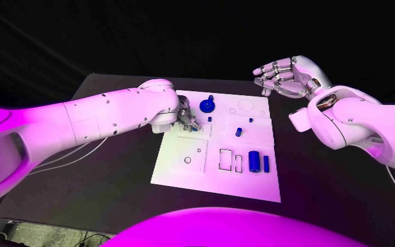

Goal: Assemble the parts on the task board

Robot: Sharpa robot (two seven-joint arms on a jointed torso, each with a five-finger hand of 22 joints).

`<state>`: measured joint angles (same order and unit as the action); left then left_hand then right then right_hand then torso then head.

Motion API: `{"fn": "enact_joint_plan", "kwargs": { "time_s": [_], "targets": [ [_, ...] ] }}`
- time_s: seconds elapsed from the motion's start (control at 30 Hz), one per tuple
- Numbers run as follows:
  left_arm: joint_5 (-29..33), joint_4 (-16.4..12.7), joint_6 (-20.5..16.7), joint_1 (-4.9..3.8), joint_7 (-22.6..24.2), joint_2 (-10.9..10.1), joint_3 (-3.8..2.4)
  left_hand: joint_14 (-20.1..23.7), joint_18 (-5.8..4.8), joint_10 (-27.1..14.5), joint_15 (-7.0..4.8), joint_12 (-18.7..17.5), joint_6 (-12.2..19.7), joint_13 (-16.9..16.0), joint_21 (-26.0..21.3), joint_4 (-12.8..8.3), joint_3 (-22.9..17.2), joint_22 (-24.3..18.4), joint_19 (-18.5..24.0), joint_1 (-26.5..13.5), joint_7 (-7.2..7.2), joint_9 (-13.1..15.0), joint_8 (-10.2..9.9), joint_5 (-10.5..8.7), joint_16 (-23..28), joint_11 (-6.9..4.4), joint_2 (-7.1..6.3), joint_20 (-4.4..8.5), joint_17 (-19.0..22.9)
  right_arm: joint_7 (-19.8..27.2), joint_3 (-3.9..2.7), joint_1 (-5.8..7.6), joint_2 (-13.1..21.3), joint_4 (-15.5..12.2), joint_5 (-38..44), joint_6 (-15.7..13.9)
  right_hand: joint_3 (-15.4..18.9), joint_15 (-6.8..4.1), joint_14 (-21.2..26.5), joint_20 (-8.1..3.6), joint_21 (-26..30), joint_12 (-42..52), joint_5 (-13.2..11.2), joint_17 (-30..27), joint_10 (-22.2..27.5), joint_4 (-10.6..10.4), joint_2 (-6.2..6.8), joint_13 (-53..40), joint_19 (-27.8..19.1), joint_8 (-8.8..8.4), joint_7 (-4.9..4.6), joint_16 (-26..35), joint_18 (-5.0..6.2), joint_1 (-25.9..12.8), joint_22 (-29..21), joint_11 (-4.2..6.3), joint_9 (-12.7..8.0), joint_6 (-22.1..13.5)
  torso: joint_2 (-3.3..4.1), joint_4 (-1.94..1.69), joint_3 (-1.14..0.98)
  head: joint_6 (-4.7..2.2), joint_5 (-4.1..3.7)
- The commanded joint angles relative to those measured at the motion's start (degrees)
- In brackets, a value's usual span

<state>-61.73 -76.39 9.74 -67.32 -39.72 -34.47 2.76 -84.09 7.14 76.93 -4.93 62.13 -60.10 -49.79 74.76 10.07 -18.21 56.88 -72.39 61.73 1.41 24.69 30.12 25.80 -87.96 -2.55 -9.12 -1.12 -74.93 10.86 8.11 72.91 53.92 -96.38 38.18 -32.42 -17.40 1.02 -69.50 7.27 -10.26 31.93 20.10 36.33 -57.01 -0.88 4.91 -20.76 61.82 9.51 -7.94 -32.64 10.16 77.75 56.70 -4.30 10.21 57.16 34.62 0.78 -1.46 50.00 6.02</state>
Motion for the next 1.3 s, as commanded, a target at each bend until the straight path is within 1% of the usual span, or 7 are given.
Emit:
{"fn": "enact_joint_plan", "kwargs": {
  "time_s": [0.03,0.3,0.6,0.67,0.83,1.03,1.3],
  "targets": [
    [0.2,-0.6,-0.4,-0.01,-0.9,-0.4,-0.12,-4.9,-0.7,-0.3,-0.41,0.3,-0.4,-0.1,-0.2,0.1,0.6,-0.1,-0.3,0.6,0.1,0.0,-0.4,0.03,-0.2,0.12,-0.01,-0.09,-10.9,0.6,-0.01,-0.07,0.0,-0.1,0.1,0.5,0.1,-0.11,-0.3,0.12,0.4,-0.2,0.2,0.1,-0.5,0.1,-0.33,0.1,-0.1,0.35,-0.49,0.4,0.19,0.0,0.1,-0.09,-0.1,-0.1,0.01,0.0,0.01,0.0,-0.01],
    [1.7,-2.7,-1.3,-0.76,-0.7,-2.2,-1.22,-4.4,-0.68,-1.8,-0.32,-2.0,0.3,2.8,-0.4,1.9,4.1,-0.3,-0.3,1.1,0.45,-0.1,-0.9,0.14,0.6,0.39,-0.7,-0.14,-9.1,0.6,-0.01,-0.16,0.1,0.1,0.1,0.4,0.1,-0.11,-0.3,0.12,0.4,-0.2,0.2,0.1,-0.5,0.1,-0.33,0.1,-0.1,0.35,-0.49,0.4,0.19,0.0,0.1,-0.09,-0.1,-0.1,0.0,0.02,0.02,0.0,0.04],
    [2.7,-3.6,-1.0,-2.94,-0.9,-4.0,-2.14,-4.2,-0.51,-3.8,-0.07,-4.5,1.5,6.2,-0.9,4.6,7.4,-1.1,0.1,2.7,0.87,0.1,-1.2,0.32,1.1,0.76,-0.37,-0.33,-8.2,0.6,-0.01,-0.23,0.1,0.2,0.0,0.4,0.1,-0.1,-0.3,0.12,0.4,-0.2,0.2,0.1,-0.5,0.1,-0.3,0.1,-0.1,0.34,-0.51,0.4,0.18,0.0,0.1,-0.11,-0.1,-0.1,0.03,0.01,-0.02,0.0,0.07],
    [2.7,-3.2,-0.7,-3.67,-0.7,-4.2,-2.27,-4.1,-0.38,-5.1,0.09,-6.5,2.1,8.7,-1.4,4.8,7.9,-1.9,0.6,4.0,1.12,0.0,-1.6,0.34,1.2,1.0,-0.16,-0.45,-7.8,0.6,-0.01,-0.23,0.1,0.2,0.0,0.4,0.1,-0.1,-0.3,0.12,0.4,-0.2,0.2,0.1,-0.5,0.1,-0.3,0.1,-0.1,0.34,-0.51,0.4,0.18,0.0,0.1,-0.11,-0.1,-0.1,0.06,0.0,0.01,0.0,0.05],
    [3.0,-1.1,0.2,-5.49,0.1,-4.4,-2.47,-3.7,0.12,-9.1,0.87,-12.1,4.4,15.6,-3.1,5.6,9.0,-4.9,2.5,6.4,2.33,-1.0,-3.2,0.41,1.9,1.94,0.1,-1.03,-6.5,0.6,-0.01,-0.25,0.0,0.3,0.0,0.4,0.1,-0.1,-0.3,0.12,0.4,-0.2,0.2,0.1,-0.5,0.1,-0.3,0.1,-0.1,0.34,-0.51,0.4,0.18,0.0,0.1,-0.11,-0.1,-0.1,0.08,0.04,0.03,-0.29,0.0],
    [2.7,3.5,1.2,-6.78,0.6,-3.2,-2.56,-3.4,0.4,-9.9,1.4,-12.7,5.2,16.2,-4.1,6.3,9.9,-6.4,3.5,7.3,2.96,-1.6,-4.0,0.39,2.5,2.54,0.18,-1.51,-5.4,0.6,-0.01,-0.27,-0.1,0.3,0.0,0.4,0.1,-0.1,-0.3,0.12,0.4,-0.2,0.2,0.1,-0.5,0.1,-0.3,0.1,-0.1,0.34,-0.51,0.4,0.18,0.0,0.1,-0.11,-0.1,-0.1,0.1,0.08,0.01,-0.51,-0.04],
    [1.2,9.9,2.9,-7.08,1.1,0.2,-2.23,-3.3,0.45,-10.0,1.58,-12.8,5.2,16.4,-4.2,6.6,10.6,-6.6,3.6,6.9,3.12,-1.9,-4.2,0.38,2.5,2.71,0.41,-1.7,-5.4,0.6,-0.01,-0.28,-0.2,0.3,0.0,0.5,0.1,-0.1,-0.3,0.12,0.4,-0.2,0.2,0.1,-0.5,0.1,-0.3,0.1,-0.1,0.34,-0.51,0.4,0.18,0.0,0.1,-0.11,-0.1,-0.1,0.19,-0.03,0.05,-0.73,-0.09]
  ]
}}
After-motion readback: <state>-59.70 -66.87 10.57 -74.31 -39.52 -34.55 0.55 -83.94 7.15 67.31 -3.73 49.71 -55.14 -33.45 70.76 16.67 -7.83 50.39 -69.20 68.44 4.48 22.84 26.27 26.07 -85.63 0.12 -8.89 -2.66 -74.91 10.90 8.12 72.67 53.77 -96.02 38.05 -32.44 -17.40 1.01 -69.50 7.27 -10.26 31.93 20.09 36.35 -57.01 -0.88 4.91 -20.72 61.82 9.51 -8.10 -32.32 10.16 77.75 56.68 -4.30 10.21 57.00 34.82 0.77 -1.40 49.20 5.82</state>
